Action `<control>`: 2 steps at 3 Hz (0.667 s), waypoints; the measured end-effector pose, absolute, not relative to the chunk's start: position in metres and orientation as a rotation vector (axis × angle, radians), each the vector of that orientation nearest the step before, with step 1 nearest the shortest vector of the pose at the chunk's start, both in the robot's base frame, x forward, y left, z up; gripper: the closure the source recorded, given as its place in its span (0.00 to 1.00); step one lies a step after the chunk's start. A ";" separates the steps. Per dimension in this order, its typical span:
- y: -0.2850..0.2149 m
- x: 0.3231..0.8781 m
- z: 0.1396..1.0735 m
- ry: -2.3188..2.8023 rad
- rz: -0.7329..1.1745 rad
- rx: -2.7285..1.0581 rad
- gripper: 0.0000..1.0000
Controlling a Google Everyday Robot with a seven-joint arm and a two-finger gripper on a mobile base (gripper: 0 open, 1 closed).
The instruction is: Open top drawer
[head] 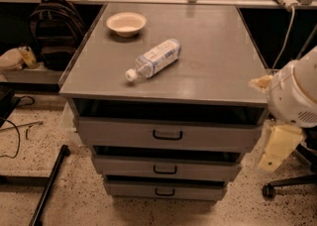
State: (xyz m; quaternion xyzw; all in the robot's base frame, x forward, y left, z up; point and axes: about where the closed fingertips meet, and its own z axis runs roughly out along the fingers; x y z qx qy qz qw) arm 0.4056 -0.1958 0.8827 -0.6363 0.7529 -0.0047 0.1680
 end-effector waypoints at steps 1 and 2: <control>-0.196 0.402 0.851 2.145 0.000 -1.800 0.00; -0.198 0.404 0.818 2.134 0.034 -1.782 0.00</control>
Offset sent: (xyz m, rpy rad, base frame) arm 0.0081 -0.0052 -0.1151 0.1023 -0.0040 -0.0046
